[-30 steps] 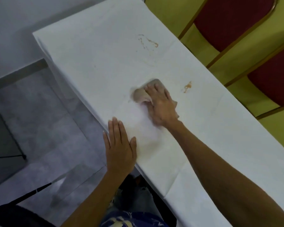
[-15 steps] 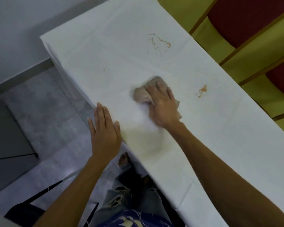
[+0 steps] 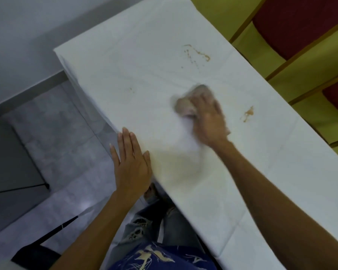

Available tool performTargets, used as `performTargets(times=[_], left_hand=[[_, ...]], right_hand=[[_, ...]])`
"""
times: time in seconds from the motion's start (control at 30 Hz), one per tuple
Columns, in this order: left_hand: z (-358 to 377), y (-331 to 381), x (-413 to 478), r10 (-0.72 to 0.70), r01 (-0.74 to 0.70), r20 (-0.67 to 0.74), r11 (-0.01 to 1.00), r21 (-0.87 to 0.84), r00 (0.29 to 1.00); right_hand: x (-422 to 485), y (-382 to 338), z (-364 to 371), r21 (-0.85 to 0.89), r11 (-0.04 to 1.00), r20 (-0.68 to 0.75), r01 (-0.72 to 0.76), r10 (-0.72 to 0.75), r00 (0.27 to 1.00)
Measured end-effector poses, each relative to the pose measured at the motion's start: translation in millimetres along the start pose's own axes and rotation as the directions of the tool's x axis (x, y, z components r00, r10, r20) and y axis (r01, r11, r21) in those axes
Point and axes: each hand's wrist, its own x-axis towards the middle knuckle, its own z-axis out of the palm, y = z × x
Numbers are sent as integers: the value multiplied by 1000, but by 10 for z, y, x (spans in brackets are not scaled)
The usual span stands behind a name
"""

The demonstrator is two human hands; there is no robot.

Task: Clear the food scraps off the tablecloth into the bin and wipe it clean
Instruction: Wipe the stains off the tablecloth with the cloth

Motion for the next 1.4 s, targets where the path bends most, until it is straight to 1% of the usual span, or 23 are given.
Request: performTargets(times=[0.03, 0.1, 0.17, 0.23, 0.3, 0.37, 0.43, 0.53, 0.63, 0.67, 0.73, 0.77, 0.83, 0.87, 0.93, 1.0, 1.07, 1.1, 1.13, 1.2, 1.27, 1.33, 1.4], left_hand=[[-42, 28, 10, -3, 4, 13, 1000, -13, 1000], [-122, 184, 124, -12, 15, 28, 995, -100, 1000], [-174, 482, 368, -15, 11, -15, 973, -231, 1000], [-128, 787, 625, -14, -5, -59, 950, -312, 998], [-19, 954, 796, 5, -23, -65, 956, -291, 998], [127, 975, 817, 52, -61, -74, 989, -136, 996], [196, 918, 779, 83, -84, -91, 996, -12, 992], [202, 940, 786, 94, -93, -118, 996, 7, 989], [193, 979, 809, 89, -88, -109, 996, 9, 990], [193, 972, 804, 85, -85, -104, 996, 3, 991], [205, 963, 801, 92, -93, -100, 996, 1, 991], [212, 963, 804, 92, -92, -98, 996, 1, 991], [207, 959, 805, 86, -87, -93, 996, -6, 992], [209, 962, 801, 84, -85, -97, 996, -3, 992], [205, 979, 804, 84, -85, -102, 996, 2, 991], [194, 973, 808, 73, -75, -100, 997, -14, 992], [188, 964, 811, 60, -63, -90, 998, -31, 994], [187, 965, 815, 57, -60, -90, 998, -33, 994], [186, 967, 823, 53, -56, -89, 998, -36, 995], [171, 944, 847, 54, -60, -77, 995, -78, 996], [140, 869, 862, 80, -86, -39, 976, -200, 996], [47, 707, 876, 93, -91, -9, 940, -329, 996], [-94, 417, 975, 49, -59, -37, 937, -345, 998]], right_hand=[[74, 158, -85, 11, 996, -35, -84, 85, 996], [77, 111, -146, 41, 986, -47, -161, 163, 986], [-133, -192, -105, 107, 983, -11, -150, 152, 988], [-428, -383, -62, 119, 990, 47, -78, 73, 996], [-651, -269, -88, 47, 999, 41, 10, -12, 999], [-653, 156, -208, -35, 999, 7, 24, -24, 1000], [-503, 625, -367, -98, 991, -51, -88, 84, 995], [-161, 1308, -636, -120, 919, -105, -375, 364, 926], [-73, 1095, -635, -10, 878, -146, -479, 473, 869], [-181, 823, -550, 13, 908, -136, -419, 417, 899], [-556, 228, -296, 26, 989, -73, -142, 144, 987], [-742, 63, -196, 24, 1000, -26, -10, 11, 1000], [-821, 198, -118, 8, 994, -12, 105, -105, 994], [-712, 404, -157, -6, 995, -44, 102, -103, 994], [-417, 844, -310, -64, 998, -121, -20, 12, 993], [-108, 1301, -513, -101, 962, -160, -253, 235, 959], [130, 1489, -659, -16, 889, -148, -458, 451, 880], [191, 1426, -679, 33, 863, -151, -504, 503, 851], [198, 1245, -660, 74, 866, -151, -495, 501, 852], [29, 679, -467, 104, 925, -117, -366, 377, 919], [-275, 37, -217, 104, 981, -36, -161, 166, 986], [-475, -287, -38, 92, 996, 41, 17, -20, 999], [-392, -180, -22, 47, 995, 24, 90, -91, 996]])
